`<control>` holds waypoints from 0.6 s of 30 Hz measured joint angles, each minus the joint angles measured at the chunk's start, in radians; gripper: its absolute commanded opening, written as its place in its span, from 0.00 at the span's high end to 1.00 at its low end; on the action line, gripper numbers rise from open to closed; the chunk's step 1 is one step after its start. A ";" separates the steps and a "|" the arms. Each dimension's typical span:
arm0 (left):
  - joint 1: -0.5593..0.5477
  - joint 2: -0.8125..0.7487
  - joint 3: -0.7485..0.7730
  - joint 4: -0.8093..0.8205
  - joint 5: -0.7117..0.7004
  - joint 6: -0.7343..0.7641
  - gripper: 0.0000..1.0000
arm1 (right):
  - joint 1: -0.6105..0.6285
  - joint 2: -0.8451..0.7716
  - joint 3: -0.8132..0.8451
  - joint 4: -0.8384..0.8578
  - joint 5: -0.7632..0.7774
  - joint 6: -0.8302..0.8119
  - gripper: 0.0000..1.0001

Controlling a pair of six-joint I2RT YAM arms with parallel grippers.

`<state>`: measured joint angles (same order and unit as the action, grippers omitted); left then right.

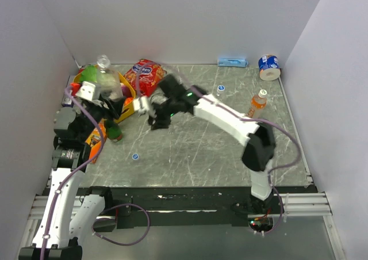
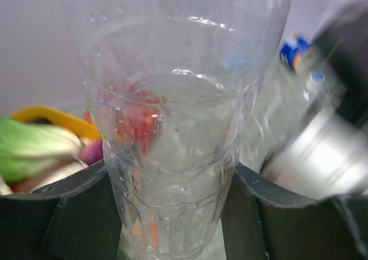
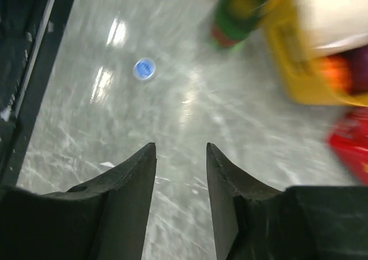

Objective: Screw on the bottle caps

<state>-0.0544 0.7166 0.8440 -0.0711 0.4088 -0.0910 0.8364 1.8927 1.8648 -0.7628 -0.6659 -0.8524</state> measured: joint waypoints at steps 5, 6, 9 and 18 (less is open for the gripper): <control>0.031 -0.021 0.041 0.079 -0.042 -0.052 0.99 | 0.102 0.192 0.002 -0.005 0.110 -0.007 0.41; 0.035 -0.026 0.041 0.082 -0.042 -0.057 0.99 | 0.116 0.214 0.002 -0.003 0.127 -0.008 0.41; 0.041 -0.042 0.041 0.084 -0.043 -0.070 0.99 | 0.165 0.270 0.016 -0.001 0.166 -0.028 0.44; 0.043 -0.068 0.041 0.086 -0.039 -0.106 0.99 | 0.233 0.355 0.138 -0.002 0.183 -0.154 0.40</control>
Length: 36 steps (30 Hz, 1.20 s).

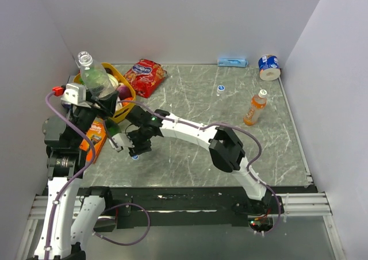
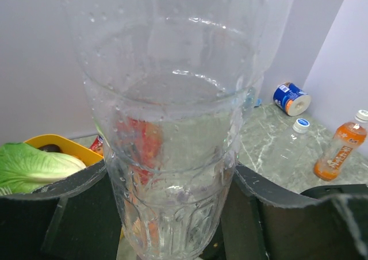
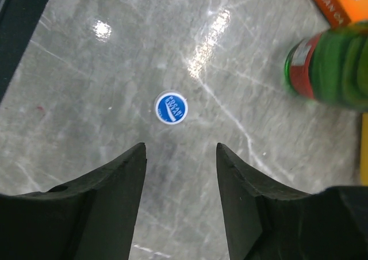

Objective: Screw on the bottle caps

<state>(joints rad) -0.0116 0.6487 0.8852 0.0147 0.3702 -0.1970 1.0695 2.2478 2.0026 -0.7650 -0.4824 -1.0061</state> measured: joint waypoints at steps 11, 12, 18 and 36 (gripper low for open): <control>0.002 -0.005 -0.003 -0.002 0.024 -0.026 0.99 | 0.042 0.150 0.063 -0.021 0.015 -0.062 0.42; 0.002 -0.008 -0.006 -0.004 0.025 -0.026 0.99 | 0.045 0.159 0.073 -0.023 0.016 -0.062 0.42; 0.002 -0.019 -0.017 -0.013 0.026 -0.028 0.99 | 0.046 0.183 0.115 -0.027 0.023 -0.060 0.45; 0.002 -0.025 -0.031 -0.023 0.044 -0.031 0.99 | 0.045 0.190 0.137 -0.051 0.030 -0.052 0.58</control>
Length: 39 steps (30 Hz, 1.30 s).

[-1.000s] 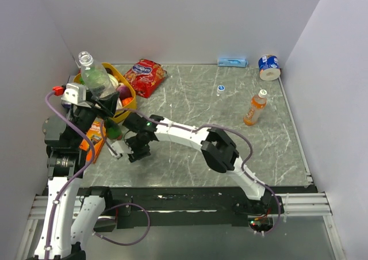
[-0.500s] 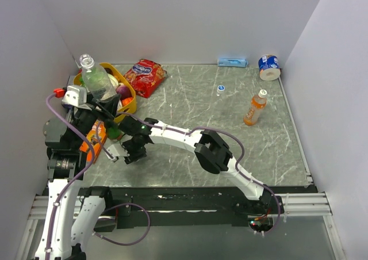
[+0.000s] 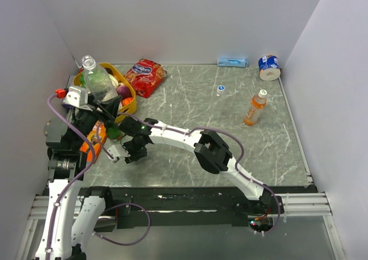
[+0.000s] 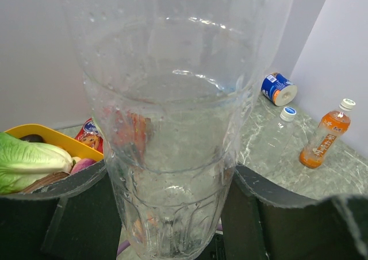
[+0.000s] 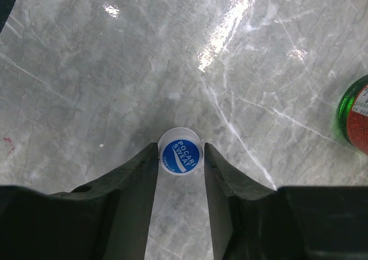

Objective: Screw on the bottle caps

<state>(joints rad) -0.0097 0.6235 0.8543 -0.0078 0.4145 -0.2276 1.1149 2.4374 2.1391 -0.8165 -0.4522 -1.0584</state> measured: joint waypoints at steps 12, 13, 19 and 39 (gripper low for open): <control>0.000 0.000 -0.009 0.000 0.007 0.000 0.98 | 0.000 0.000 -0.005 0.001 0.001 0.016 0.57; 0.000 0.000 -0.009 -0.001 0.007 0.000 0.98 | 0.000 0.000 -0.005 0.001 0.002 0.017 0.56; 0.000 0.000 -0.014 0.001 0.007 0.000 0.98 | 0.000 0.001 -0.006 0.001 0.006 0.022 0.59; 0.000 0.026 -0.036 0.030 0.028 -0.023 0.97 | -0.007 0.001 -0.020 0.017 0.002 0.045 0.76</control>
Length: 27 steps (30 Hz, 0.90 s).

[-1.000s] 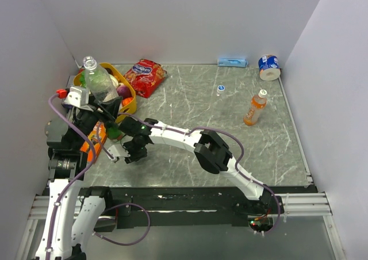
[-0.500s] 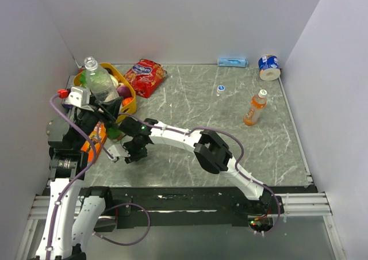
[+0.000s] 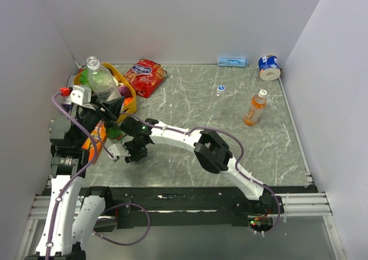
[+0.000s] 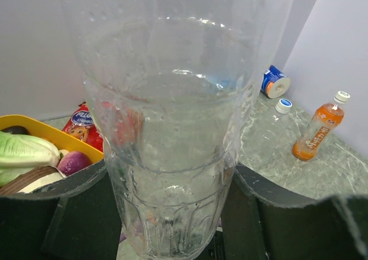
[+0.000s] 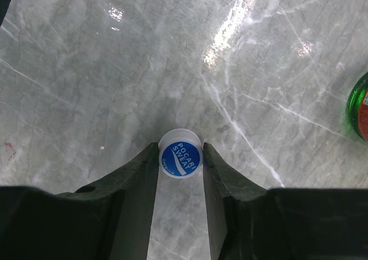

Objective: Screw on the bottle caps

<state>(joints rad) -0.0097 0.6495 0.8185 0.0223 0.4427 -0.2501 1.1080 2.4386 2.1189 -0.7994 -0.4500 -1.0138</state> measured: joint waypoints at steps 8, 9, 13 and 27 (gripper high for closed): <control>0.000 0.090 0.010 0.031 0.061 0.060 0.99 | -0.075 -0.265 -0.393 0.063 -0.014 0.070 0.82; 0.000 0.110 0.014 0.034 0.074 0.075 0.99 | -0.099 -0.319 -0.446 0.052 -0.019 0.080 0.83; 0.002 0.226 0.022 0.035 0.197 0.182 0.99 | -0.249 -0.619 -0.621 0.002 -0.087 0.130 0.85; -0.412 0.220 -0.131 -0.338 0.329 1.011 0.99 | -0.295 -1.430 -0.666 -0.026 -0.157 0.048 0.87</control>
<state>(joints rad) -0.4221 0.8696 0.6872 -0.3161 0.7715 0.7605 0.8131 1.0084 1.4525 -0.8249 -0.6067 -0.9657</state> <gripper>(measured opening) 0.595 0.400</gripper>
